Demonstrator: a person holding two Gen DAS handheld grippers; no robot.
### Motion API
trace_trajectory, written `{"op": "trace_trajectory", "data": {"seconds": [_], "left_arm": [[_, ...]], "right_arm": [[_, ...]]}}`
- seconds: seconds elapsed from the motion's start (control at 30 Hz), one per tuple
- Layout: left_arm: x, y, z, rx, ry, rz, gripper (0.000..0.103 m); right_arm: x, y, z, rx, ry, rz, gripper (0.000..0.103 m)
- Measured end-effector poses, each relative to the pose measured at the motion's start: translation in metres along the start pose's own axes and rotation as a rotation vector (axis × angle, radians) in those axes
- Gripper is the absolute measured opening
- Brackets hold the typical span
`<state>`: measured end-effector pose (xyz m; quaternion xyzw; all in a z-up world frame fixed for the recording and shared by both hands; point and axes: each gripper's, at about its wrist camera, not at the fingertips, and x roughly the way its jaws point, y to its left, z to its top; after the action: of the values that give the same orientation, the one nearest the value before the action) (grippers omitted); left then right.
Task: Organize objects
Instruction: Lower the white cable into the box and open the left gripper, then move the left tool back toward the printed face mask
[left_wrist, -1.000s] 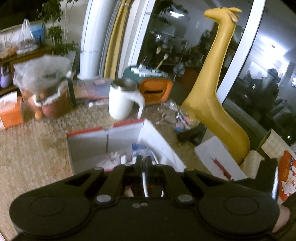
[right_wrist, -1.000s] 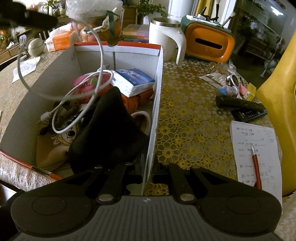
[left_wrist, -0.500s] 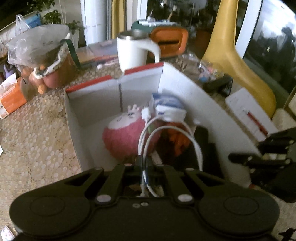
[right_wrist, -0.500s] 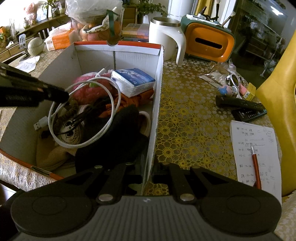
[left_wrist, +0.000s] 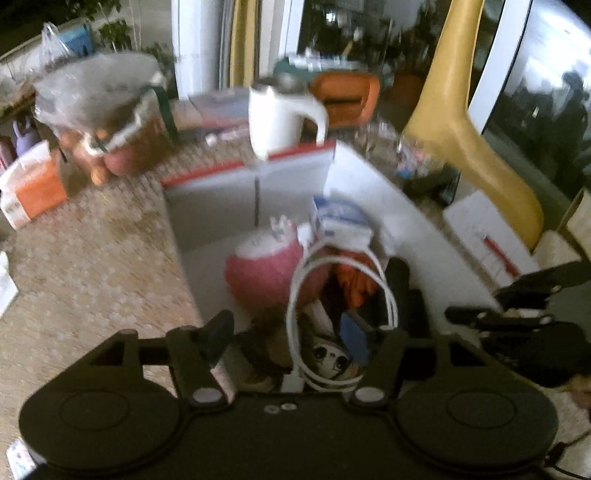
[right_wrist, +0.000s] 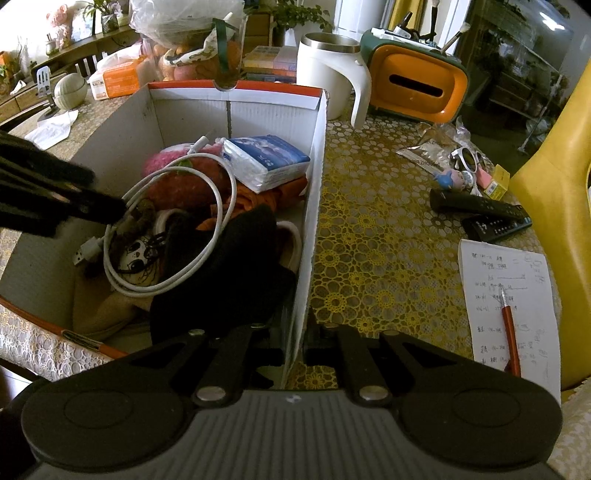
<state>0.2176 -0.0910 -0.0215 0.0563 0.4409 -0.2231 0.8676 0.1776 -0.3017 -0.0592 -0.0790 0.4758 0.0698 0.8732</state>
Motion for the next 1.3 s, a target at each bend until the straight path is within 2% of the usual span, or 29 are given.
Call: {"op": "trace_trajectory", "data": {"seconds": [0.13, 0.27, 0.43, 0.53, 0.7, 0.87, 1.13, 1.3], "left_arm": [[-0.042, 0.029, 0.004, -0.035, -0.07, 0.034, 0.066], [-0.074, 0.063, 0.002, -0.088, -0.117, 0.098, 0.074], [-0.097, 0.1, -0.011, -0.145, -0.13, 0.178, 0.077], [-0.103, 0.12, -0.022, -0.179, -0.124, 0.213, 0.083], [-0.104, 0.148, -0.048, -0.24, -0.102, 0.28, 0.102], [-0.098, 0.175, -0.079, -0.323, -0.058, 0.298, 0.102], [-0.069, 0.217, -0.133, -0.475, 0.058, 0.33, 0.102], [-0.051, 0.23, -0.16, -0.508, 0.116, 0.35, 0.102]], "right_arm": [[0.0, 0.0, 0.0, 0.0, 0.001, 0.0, 0.008], [0.0, 0.0, 0.0, -0.001, 0.002, -0.001, 0.008], [0.0, 0.001, 0.001, -0.002, 0.002, -0.001, 0.008], [0.001, 0.001, 0.001, -0.001, 0.003, -0.003, 0.008], [-0.001, 0.001, 0.0, -0.008, 0.008, -0.01, 0.008], [0.0, 0.0, 0.001, -0.009, 0.011, -0.013, 0.008], [0.0, 0.001, 0.001, -0.009, 0.014, -0.015, 0.008], [0.0, 0.0, 0.001, -0.01, 0.015, -0.016, 0.008]]}}
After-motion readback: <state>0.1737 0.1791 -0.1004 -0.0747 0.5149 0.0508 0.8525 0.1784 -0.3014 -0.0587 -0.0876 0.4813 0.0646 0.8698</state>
